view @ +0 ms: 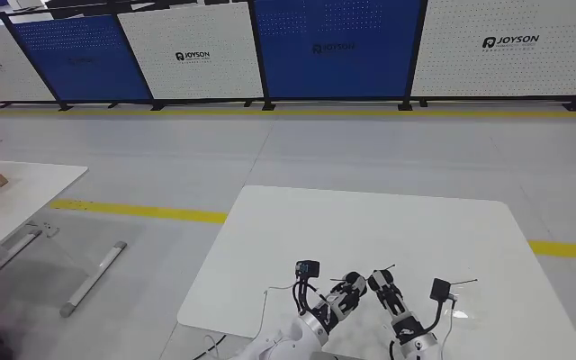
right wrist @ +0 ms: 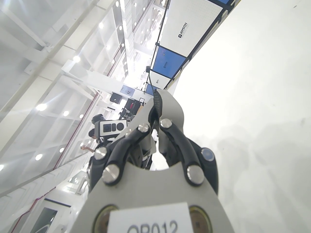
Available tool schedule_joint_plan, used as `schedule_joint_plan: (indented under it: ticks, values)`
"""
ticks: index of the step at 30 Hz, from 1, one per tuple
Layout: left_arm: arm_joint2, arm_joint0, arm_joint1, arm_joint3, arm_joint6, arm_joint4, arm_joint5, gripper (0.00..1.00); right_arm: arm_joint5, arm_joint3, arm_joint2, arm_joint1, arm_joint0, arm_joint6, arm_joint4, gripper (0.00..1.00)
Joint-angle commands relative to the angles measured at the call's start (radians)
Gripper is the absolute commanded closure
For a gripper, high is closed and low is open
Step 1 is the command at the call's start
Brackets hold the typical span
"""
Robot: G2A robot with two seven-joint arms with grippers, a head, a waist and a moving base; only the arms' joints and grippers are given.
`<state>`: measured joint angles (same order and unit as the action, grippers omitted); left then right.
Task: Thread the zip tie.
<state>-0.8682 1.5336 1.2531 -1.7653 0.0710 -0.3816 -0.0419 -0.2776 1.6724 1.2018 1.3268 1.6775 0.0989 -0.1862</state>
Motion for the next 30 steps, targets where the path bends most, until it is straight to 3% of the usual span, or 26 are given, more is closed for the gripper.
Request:
schedule_joint_plan:
  ticks: [1, 2, 13, 14, 19, 21, 27, 30]
  values:
    - [0.000, 0.000, 0.000, 0.000, 0.002, -0.004, -0.003, 0.95, 0.000, 0.000, 0.000, 0.000, 0.000, -0.001, 0.000, 1.00]
    - [0.001, 0.000, 0.001, 0.001, 0.001, -0.008, -0.003, 1.00, 0.000, 0.000, 0.000, 0.000, 0.000, -0.002, 0.000, 1.00]
    - [0.000, 0.001, 0.003, 0.006, 0.002, -0.014, 0.002, 1.00, -0.013, 0.001, 0.004, -0.004, 0.006, 0.008, 0.005, 1.00]
    - [-0.001, 0.000, 0.003, 0.007, 0.003, -0.012, 0.001, 1.00, -0.011, 0.002, 0.005, -0.004, 0.007, 0.006, 0.006, 0.85]
    - [-0.004, -0.003, 0.006, 0.014, 0.008, 0.003, -0.007, 1.00, -0.017, 0.002, 0.008, -0.005, 0.008, -0.003, 0.008, 0.78]
    - [-0.004, -0.004, 0.007, 0.015, 0.010, 0.004, -0.009, 1.00, -0.019, 0.002, 0.008, -0.005, 0.009, -0.006, 0.007, 0.79]
    - [-0.003, -0.005, 0.009, 0.017, 0.012, 0.002, -0.012, 1.00, -0.032, 0.007, 0.014, -0.006, 0.015, -0.013, 0.014, 0.98]
    - [-0.004, -0.004, 0.009, 0.017, 0.014, 0.003, -0.012, 1.00, -0.035, 0.008, 0.017, -0.007, 0.018, -0.012, 0.017, 1.00]
